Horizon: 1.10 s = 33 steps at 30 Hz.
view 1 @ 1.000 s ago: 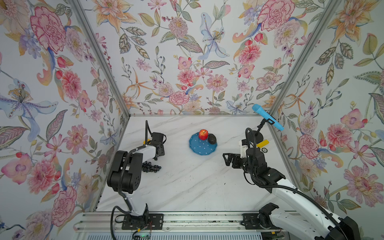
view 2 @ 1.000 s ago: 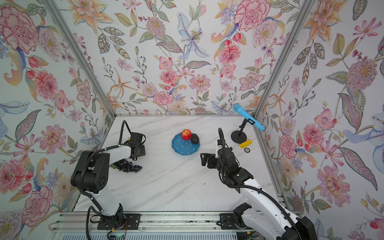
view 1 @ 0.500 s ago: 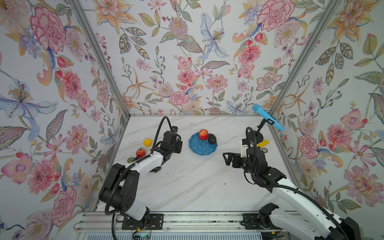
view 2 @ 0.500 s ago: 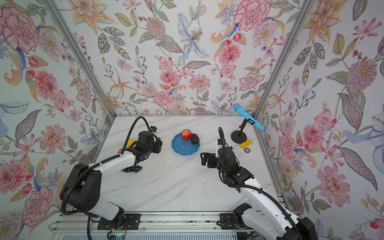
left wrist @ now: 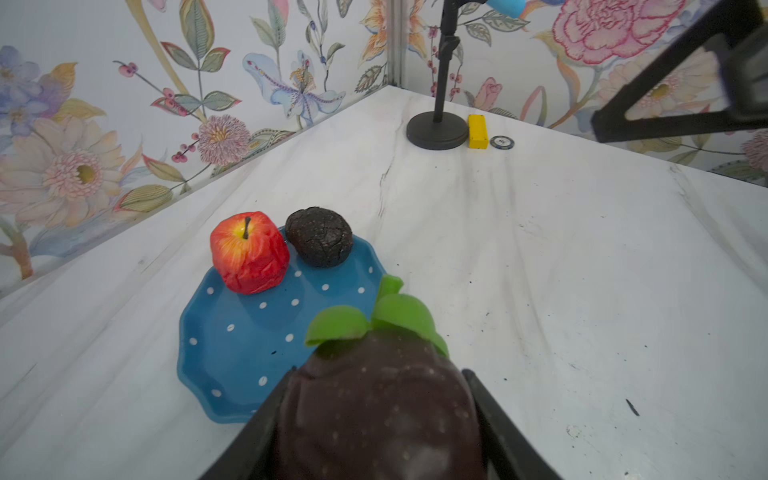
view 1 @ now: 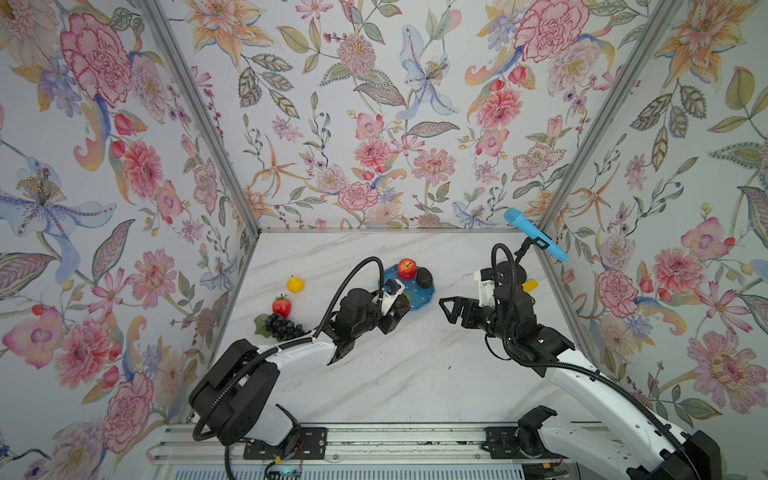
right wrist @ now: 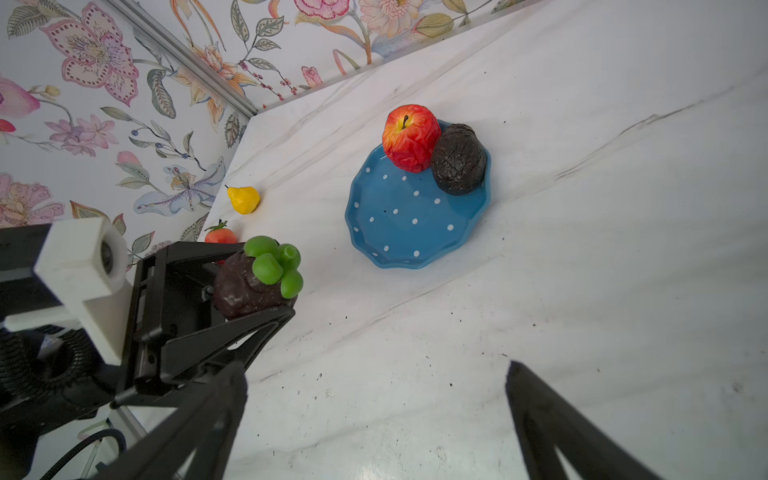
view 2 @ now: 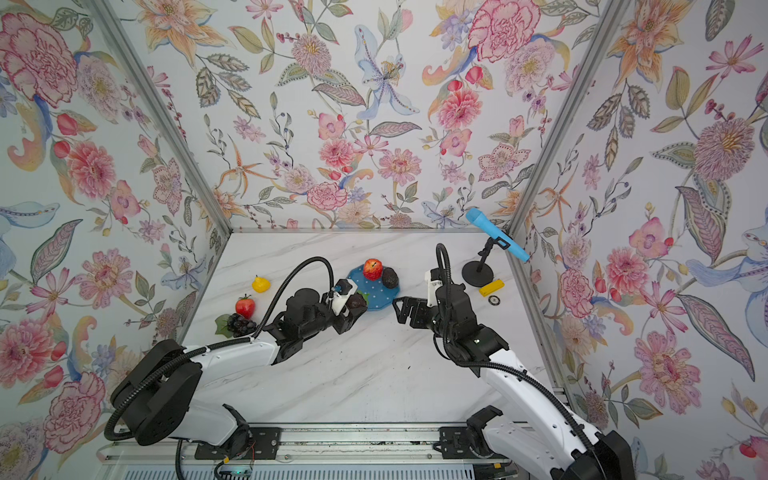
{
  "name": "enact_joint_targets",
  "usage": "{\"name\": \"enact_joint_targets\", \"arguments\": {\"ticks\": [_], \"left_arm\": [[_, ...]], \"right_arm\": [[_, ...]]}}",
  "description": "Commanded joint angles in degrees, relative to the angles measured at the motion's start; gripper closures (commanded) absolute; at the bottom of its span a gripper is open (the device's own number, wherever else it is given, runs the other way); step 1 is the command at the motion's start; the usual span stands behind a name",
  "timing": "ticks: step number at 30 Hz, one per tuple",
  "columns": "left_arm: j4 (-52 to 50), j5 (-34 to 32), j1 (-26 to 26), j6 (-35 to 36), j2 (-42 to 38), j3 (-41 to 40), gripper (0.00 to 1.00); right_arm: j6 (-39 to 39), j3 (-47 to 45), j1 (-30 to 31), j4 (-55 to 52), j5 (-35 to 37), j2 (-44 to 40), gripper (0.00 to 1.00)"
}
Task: Arrange fruit in a fruit bowl
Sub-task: Pick up the fruit from the middle-left of the table, then place the fruit in the fruit bowl.
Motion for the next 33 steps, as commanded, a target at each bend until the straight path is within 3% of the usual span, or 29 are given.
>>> {"name": "enact_joint_targets", "arguments": {"ticks": [1,10,25,33], "left_arm": [[10.3,5.8,-1.6,3.8,-1.9,-1.9,0.44],[17.5,9.0,-2.8,4.1,-1.6,-5.3,0.42],[15.0,9.8,-4.2,5.4,-0.8,-4.3,0.41],[14.0,10.1,-5.1,5.5,-0.4,-3.7,0.41]], "right_arm": [[1.2,2.0,0.4,1.7,-5.3,1.6,0.05],[-1.3,2.2,3.0,3.8,-8.6,3.1,0.18],[-1.5,3.8,3.1,5.0,-10.8,5.0,0.57],[-1.7,4.2,3.8,5.0,-10.3,6.3,0.71]]}}
